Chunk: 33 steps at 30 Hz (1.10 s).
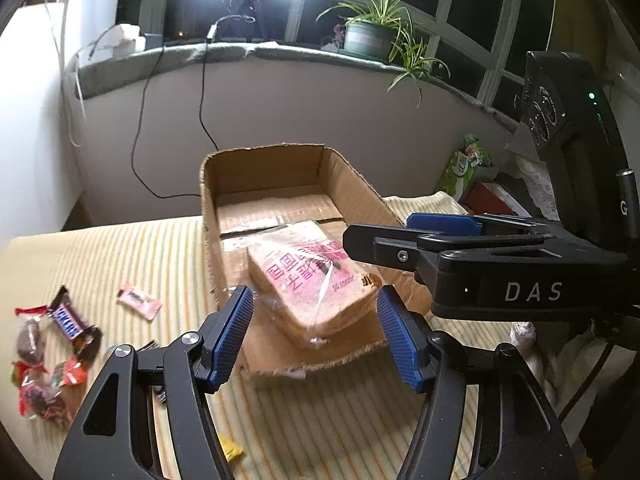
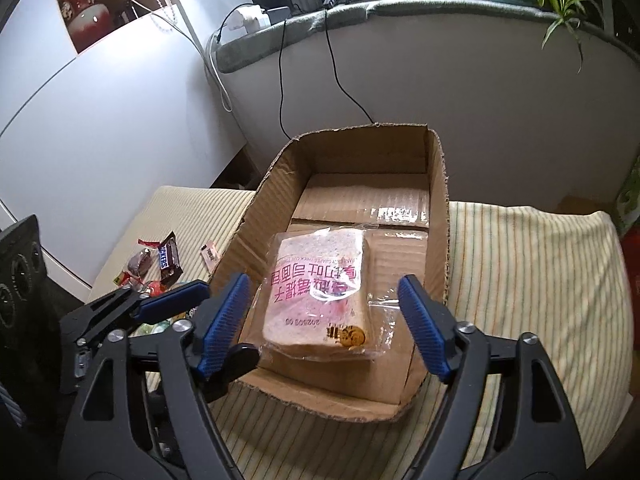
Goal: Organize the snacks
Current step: 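Open both tools to release the bread bag and withdraw from the box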
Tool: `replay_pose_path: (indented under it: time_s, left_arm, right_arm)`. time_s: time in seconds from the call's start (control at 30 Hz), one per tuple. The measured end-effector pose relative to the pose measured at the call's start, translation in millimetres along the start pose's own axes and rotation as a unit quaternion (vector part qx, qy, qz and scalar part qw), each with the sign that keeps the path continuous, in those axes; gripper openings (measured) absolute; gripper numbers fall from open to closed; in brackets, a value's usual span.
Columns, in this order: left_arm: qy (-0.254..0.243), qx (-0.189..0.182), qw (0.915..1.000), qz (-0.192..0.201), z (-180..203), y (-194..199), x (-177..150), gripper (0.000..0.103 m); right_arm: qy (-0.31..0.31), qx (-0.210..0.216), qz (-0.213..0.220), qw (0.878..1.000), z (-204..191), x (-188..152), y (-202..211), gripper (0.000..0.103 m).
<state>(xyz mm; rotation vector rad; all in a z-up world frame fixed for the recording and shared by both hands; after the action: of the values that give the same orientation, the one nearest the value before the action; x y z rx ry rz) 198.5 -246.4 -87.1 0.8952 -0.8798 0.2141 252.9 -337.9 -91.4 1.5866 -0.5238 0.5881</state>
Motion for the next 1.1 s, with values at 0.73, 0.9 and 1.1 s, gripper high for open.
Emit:
replay_pose_path:
  time_s: [0.73,0.9,1.1]
  left_arm:
    - [0.042,0.067,0.9952,0.058,-50.2,125.3,-59.6,0.064]
    - [0.072,0.104,0.9905,0.054,-72.4,158.7,-95.7,0.064]
    - [0.121,0.141,0.9819,0.036,-92.9,189.3,-151.0,0.066]
  right_arm:
    - [0.042,0.057,0.056,0.996,-73.1,-34.2,56.9,0.082]
    - [0.08,0.084,0.032,0.993,-107.0,-59.2,53.8,0.081]
    - [0.143,0.087,-0.001,0.986,-142.7,-93.9,40.3,0.081]
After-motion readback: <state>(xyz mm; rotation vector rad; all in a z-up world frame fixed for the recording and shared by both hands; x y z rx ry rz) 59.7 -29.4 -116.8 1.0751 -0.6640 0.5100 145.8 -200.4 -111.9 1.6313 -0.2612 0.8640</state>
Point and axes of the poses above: each gripper's, at about its wrist camera, not at the fingertips, and y roughly against the way its jaws point, z to its right, x to its top, the point moved 9 cm from there along -y, roughly the way its jaws point, and after that the axes turned 12 degrees about -x, right-handed, at the moved point
